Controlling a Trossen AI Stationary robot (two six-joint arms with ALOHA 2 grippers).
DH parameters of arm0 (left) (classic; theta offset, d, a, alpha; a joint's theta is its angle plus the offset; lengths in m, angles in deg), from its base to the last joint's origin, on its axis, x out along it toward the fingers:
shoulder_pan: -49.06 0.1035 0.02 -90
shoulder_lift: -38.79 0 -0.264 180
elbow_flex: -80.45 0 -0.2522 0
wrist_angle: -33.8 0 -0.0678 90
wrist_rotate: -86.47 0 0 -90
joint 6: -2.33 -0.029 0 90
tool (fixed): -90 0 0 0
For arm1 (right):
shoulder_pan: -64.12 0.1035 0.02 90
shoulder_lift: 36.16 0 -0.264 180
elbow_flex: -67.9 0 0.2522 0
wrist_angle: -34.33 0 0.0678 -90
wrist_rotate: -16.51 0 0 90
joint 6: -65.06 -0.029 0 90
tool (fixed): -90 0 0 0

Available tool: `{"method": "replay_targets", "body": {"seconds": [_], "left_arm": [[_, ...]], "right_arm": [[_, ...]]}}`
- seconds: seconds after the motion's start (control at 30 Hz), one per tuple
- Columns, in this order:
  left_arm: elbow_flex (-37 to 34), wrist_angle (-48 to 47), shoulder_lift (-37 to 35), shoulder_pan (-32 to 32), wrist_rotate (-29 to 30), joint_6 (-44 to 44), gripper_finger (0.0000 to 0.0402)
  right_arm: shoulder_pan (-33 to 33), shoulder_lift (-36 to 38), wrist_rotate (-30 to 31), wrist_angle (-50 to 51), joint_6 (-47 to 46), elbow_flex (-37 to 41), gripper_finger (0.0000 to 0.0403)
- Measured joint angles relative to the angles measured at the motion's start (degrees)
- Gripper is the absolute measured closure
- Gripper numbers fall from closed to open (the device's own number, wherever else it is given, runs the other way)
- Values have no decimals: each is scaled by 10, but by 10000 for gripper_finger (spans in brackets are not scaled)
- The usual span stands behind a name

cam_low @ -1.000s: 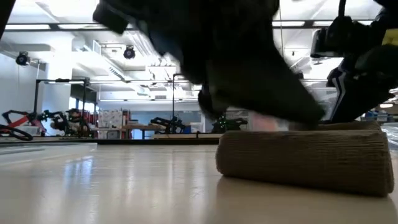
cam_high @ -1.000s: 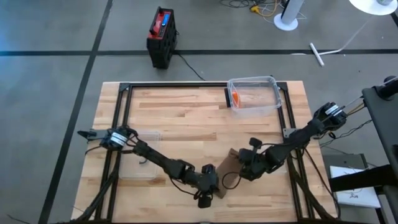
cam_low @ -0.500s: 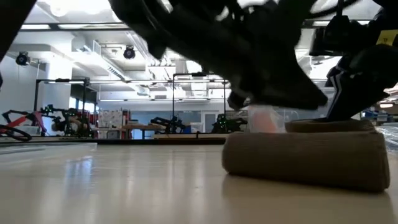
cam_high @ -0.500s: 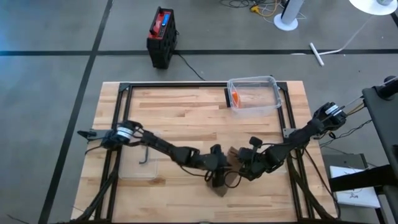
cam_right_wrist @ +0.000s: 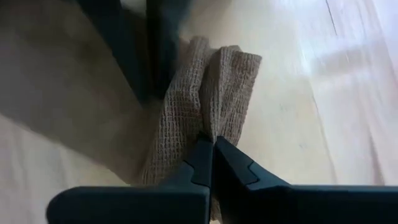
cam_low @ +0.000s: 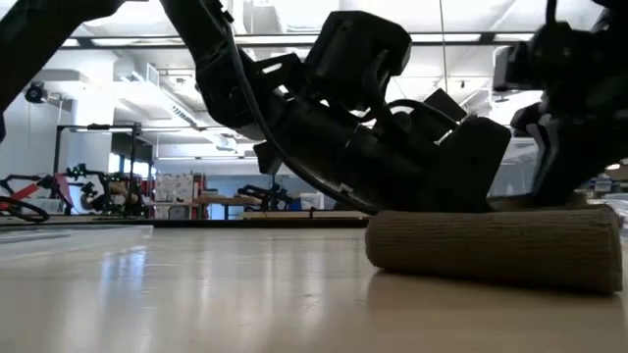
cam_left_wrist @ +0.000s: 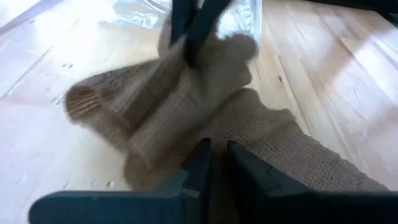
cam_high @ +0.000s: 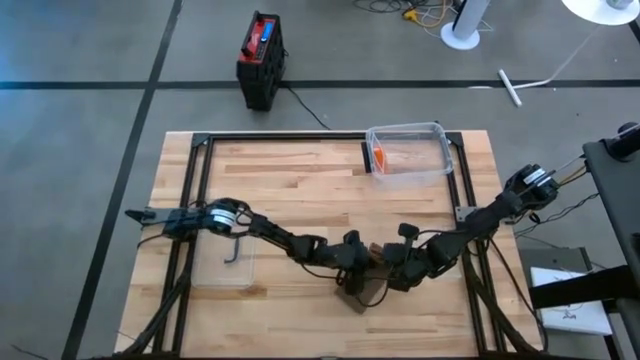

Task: Roll bandage
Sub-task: Roll the brown bandage

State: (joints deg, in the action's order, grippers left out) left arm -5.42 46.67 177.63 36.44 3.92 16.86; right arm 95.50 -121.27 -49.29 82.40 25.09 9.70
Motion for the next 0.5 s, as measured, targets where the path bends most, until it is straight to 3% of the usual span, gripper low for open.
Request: {"method": "replay_targets", "body": {"seconds": [0.2,0.5], "left_arm": [[-4,15,9,-9,1,6,371],[-7,22,9,-12,1,12,375]], "right_arm": [[-8,32,-2,163,-72,-17,403],[-20,175,29,267,-102,-21,403]]}}
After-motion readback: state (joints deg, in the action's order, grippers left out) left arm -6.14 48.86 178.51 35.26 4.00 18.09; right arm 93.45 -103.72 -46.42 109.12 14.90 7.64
